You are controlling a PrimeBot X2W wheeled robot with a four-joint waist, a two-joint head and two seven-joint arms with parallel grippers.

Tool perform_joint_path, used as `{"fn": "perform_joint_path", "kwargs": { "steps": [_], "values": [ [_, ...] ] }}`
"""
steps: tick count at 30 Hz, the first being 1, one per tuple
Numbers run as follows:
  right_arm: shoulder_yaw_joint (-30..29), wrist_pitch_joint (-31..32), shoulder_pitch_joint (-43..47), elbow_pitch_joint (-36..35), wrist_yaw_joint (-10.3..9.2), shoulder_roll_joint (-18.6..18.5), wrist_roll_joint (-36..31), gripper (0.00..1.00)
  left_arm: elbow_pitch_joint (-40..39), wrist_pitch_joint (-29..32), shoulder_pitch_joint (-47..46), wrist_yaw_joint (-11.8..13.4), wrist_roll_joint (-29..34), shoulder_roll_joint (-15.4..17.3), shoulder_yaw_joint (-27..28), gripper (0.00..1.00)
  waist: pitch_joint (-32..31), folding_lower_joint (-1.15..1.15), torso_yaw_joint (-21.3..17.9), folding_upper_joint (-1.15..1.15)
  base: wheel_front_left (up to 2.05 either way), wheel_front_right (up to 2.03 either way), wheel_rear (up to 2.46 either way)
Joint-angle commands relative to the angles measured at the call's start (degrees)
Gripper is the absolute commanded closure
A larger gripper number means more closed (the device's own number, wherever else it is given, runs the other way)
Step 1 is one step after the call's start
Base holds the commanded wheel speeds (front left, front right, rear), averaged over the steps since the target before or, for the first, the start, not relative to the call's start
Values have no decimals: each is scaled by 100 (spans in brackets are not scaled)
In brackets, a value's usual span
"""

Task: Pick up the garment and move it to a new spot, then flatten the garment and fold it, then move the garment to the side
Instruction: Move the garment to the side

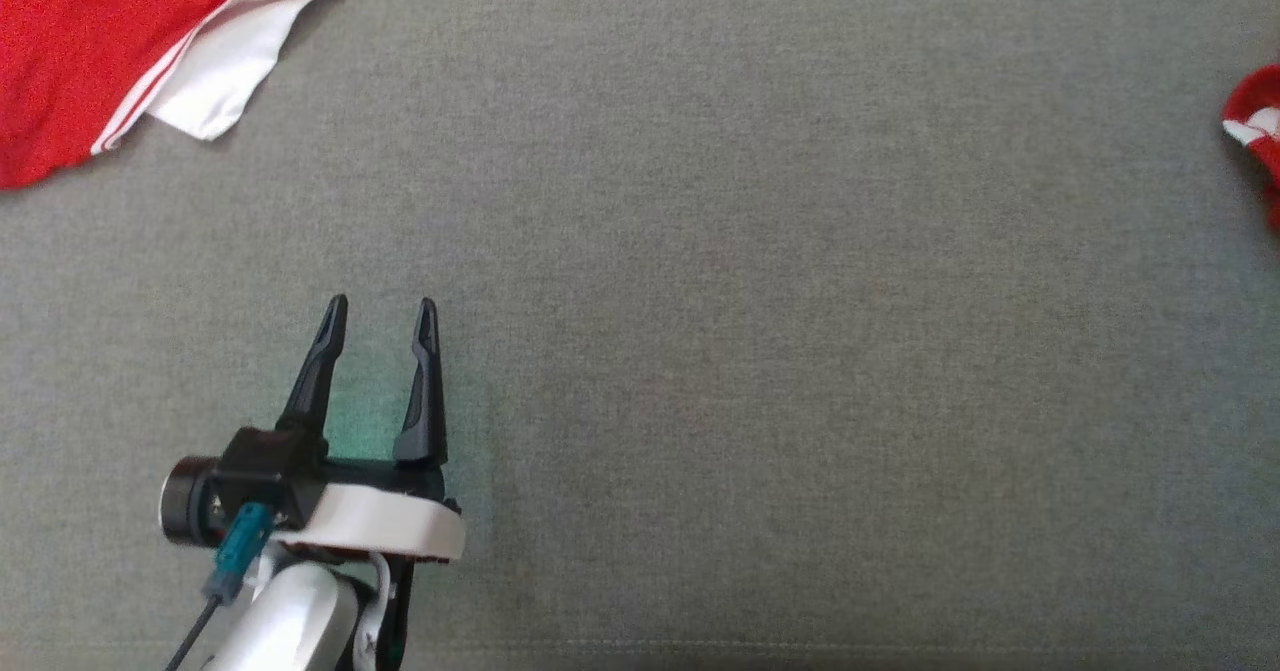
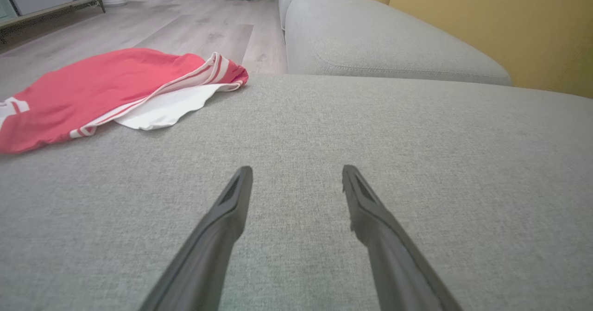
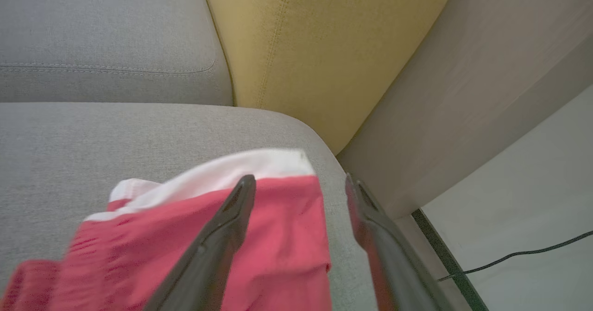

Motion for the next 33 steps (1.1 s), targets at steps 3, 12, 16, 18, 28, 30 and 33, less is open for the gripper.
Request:
{"fn": "perform_joint_path", "kwargs": {
  "steps": [3,12,16,18,28,30,33],
  "values": [
    [155,-198,-121,-140,39,129,-108,0,-111,-52,-84,29,-47,119,197,0,-182,0,-82,0,0,0,0],
    [1078,-516,189,-299,39,1002,261,0,88,-89,124,-13,-213,103,185,0,-982,0,-242,0,0,0,0],
    [1570,-610,618,-563,39,1389,528,0,228,-114,270,-29,-332,82,202,0,-1423,0,-267,0,0,0,0],
    [1875,-693,1014,-799,39,1648,780,0,360,-146,399,-36,-430,64,229,0,-1738,0,-270,0,0,0,0],
    [2406,-1001,2526,-1503,39,2056,1500,0,659,-311,869,10,-675,-43,311,0,-2426,0,-192,0,0,0,0],
    [2454,-1087,2886,-1659,39,2094,1650,0,699,-348,957,13,-711,-69,317,0,-2511,0,-166,0,0,0,0],
    [2557,-1224,3408,-1950,39,2111,1836,0,745,-391,1090,14,-747,-90,317,0,-2615,0,-141,0,0,0,0]
  ]
}}
